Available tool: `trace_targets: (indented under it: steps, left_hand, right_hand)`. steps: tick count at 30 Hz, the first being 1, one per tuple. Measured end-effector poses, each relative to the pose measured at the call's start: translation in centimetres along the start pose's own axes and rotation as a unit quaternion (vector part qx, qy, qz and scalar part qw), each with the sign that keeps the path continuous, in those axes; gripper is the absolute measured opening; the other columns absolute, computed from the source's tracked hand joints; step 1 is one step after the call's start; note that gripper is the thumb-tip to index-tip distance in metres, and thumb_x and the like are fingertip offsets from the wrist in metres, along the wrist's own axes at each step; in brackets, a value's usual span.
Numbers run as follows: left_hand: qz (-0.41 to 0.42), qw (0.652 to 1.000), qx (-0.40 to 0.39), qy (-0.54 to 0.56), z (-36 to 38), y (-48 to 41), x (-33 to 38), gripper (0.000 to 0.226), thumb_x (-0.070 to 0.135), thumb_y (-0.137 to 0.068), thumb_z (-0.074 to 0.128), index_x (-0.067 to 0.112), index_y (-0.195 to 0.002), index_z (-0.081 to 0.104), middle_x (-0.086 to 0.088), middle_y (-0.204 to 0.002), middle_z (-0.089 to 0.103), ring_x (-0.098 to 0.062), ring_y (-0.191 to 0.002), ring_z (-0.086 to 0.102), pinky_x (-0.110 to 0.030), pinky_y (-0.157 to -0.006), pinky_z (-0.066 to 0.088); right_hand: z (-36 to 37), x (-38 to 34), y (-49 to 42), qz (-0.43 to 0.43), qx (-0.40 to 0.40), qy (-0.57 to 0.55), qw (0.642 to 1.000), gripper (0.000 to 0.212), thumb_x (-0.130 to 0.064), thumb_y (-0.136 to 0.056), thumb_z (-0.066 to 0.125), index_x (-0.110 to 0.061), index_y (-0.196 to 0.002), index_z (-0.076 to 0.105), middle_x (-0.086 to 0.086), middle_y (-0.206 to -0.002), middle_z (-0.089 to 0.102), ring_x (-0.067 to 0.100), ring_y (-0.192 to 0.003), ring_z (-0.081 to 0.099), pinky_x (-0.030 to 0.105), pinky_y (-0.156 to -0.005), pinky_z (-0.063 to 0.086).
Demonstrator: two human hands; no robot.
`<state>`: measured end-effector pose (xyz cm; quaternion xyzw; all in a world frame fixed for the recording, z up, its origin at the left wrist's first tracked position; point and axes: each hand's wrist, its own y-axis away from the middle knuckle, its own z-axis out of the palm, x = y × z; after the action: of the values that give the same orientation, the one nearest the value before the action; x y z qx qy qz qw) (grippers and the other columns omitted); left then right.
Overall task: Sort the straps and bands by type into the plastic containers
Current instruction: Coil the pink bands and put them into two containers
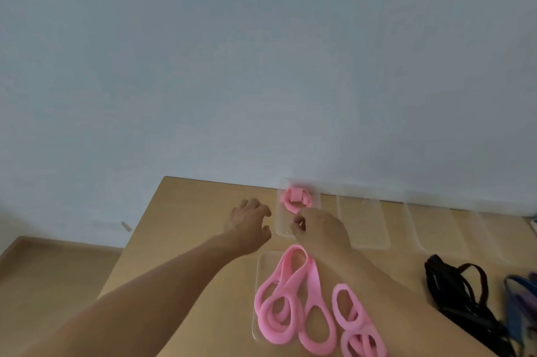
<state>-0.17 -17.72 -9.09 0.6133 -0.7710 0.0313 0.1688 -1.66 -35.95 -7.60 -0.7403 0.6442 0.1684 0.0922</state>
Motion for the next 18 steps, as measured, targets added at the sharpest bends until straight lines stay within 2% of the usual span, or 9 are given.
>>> trace_targets:
  steps: [3, 6, 9, 12, 14, 16, 18]
  left_hand:
    - [0.023, 0.999, -0.043, 0.020, 0.4, 1.8, -0.8, 0.037, 0.033, -0.095, 0.051, 0.024, -0.130, 0.053, 0.003, -0.130, 0.051, -0.018, -0.123, 0.047, -0.034, -0.100, 0.042]
    - [0.042, 0.994, -0.092, 0.030, 1.0, 3.2, -2.0, 0.034, 0.032, -0.094, 0.051, 0.025, -0.127, 0.055, 0.003, -0.125, 0.057, -0.019, -0.115, 0.056, -0.035, -0.095, 0.047]
    - [0.071, 0.988, -0.131, 0.028, 1.6, 4.1, -2.6, 0.037, 0.030, -0.093, 0.051, 0.025, -0.129, 0.055, 0.003, -0.127, 0.059, -0.019, -0.117, 0.056, -0.033, -0.095, 0.046]
    - [0.093, 0.982, -0.163, 0.031, 1.8, 4.9, -2.4, 0.038, 0.031, -0.092, 0.053, 0.025, -0.130, 0.055, 0.004, -0.127, 0.061, -0.020, -0.118, 0.055, -0.033, -0.094, 0.047]
    - [0.100, 0.979, -0.173, 0.028, 1.6, 5.5, -2.1, 0.039, 0.031, -0.092, 0.053, 0.025, -0.130, 0.055, 0.004, -0.126, 0.063, -0.020, -0.118, 0.056, -0.034, -0.092, 0.048]
    - [0.103, 0.979, -0.175, 0.027, 1.2, 5.9, -1.8, 0.039, 0.032, -0.092, 0.054, 0.024, -0.130, 0.056, 0.004, -0.126, 0.063, -0.020, -0.117, 0.056, -0.034, -0.092, 0.048]
    - [0.102, 0.978, -0.180, 0.031, 0.6, 6.2, -1.5, 0.039, 0.032, -0.093, 0.054, 0.022, -0.130, 0.056, 0.003, -0.126, 0.063, -0.021, -0.117, 0.056, -0.035, -0.093, 0.048]
  right_hand:
    - [1.3, -1.2, 2.3, 0.066, -0.082, 0.021, 0.994, 0.020, -0.033, -0.091, 0.051, -0.022, -0.100, 0.065, -0.004, -0.098, 0.068, 0.017, -0.088, 0.062, 0.030, -0.074, 0.050]
    - [3.1, -2.1, 4.6, 0.105, -0.145, 0.041, 0.983, 0.018, -0.033, -0.091, 0.052, -0.020, -0.094, 0.064, -0.004, -0.087, 0.066, 0.015, -0.077, 0.062, 0.027, -0.067, 0.049]
    - [5.3, -2.2, 6.9, 0.149, -0.220, 0.019, 0.964, 0.018, -0.030, -0.091, 0.057, -0.015, -0.089, 0.066, -0.003, -0.078, 0.066, 0.016, -0.072, 0.067, 0.028, -0.067, 0.053]
    - [6.9, -2.3, 9.3, 0.176, -0.207, -0.038, 0.962, 0.008, -0.021, -0.091, 0.059, -0.017, -0.086, 0.063, -0.006, -0.074, 0.065, 0.009, -0.064, 0.063, 0.021, -0.058, 0.053]
    - [7.5, -2.3, 10.3, 0.177, -0.178, -0.056, 0.966, 0.006, -0.019, -0.093, 0.058, -0.020, -0.088, 0.060, -0.005, -0.076, 0.066, 0.007, -0.063, 0.064, 0.021, -0.059, 0.056]
    - [7.4, -2.5, 10.6, 0.189, -0.174, -0.054, 0.965, 0.010, -0.020, -0.094, 0.055, -0.019, -0.085, 0.060, -0.005, -0.078, 0.066, 0.011, -0.069, 0.066, 0.023, -0.062, 0.057]
    - [6.5, -2.7, 10.7, 0.185, -0.186, -0.048, 0.964, 0.019, -0.022, -0.093, 0.055, -0.021, -0.074, 0.055, -0.007, -0.071, 0.060, 0.014, -0.068, 0.064, 0.021, -0.058, 0.049]
